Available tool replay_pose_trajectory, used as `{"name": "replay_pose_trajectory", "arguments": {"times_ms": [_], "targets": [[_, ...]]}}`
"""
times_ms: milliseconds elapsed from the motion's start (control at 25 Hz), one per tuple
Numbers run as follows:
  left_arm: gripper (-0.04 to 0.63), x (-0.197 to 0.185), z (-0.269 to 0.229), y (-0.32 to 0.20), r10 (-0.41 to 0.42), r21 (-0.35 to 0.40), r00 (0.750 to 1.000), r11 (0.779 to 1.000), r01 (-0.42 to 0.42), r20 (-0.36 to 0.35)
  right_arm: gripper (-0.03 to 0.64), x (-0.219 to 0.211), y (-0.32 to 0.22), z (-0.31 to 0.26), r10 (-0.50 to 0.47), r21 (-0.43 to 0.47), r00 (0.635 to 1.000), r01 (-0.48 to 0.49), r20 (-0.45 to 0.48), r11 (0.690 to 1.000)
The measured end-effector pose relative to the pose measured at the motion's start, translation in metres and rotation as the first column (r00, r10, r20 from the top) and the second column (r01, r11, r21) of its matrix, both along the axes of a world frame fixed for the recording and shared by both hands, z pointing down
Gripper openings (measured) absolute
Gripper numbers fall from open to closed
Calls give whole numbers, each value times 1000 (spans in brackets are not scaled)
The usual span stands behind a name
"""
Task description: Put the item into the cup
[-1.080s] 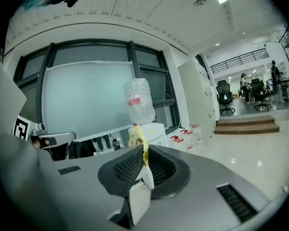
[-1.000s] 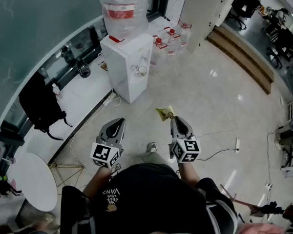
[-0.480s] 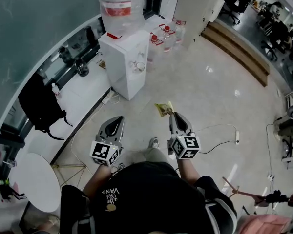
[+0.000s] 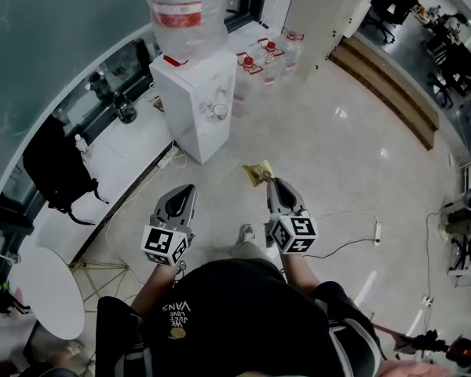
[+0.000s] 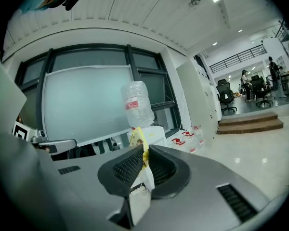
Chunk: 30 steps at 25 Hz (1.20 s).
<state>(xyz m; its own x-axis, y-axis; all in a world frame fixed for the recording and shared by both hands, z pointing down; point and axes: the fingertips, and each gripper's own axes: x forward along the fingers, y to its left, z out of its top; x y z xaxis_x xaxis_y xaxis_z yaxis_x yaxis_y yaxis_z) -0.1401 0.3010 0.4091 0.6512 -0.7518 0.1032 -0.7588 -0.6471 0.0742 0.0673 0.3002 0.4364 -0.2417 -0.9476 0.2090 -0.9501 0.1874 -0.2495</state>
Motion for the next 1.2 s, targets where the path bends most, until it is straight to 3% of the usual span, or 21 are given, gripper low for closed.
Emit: {"name": "replay_pose_trajectory", "arguments": {"times_ms": [320,560,920,1200], "targets": [[20,78,9,-82,-71,-13,997,997,70,-21,60,61,-86,5,-121,-19,992,121,-24,992],[20,111,20,-113,-92,-29,996,995,92,-15,60,82,-123,16,-188,-38,982,187,-36,982],[20,109,29,-150,-132,-38,991,991,132,4,60,77,-161,34,-235,-67,972,233,-14,970],[20,76,41,-218,-84,-74,996,994,84,5,60,48,-226,43,-179,-89,984,176,-20,980]]}}
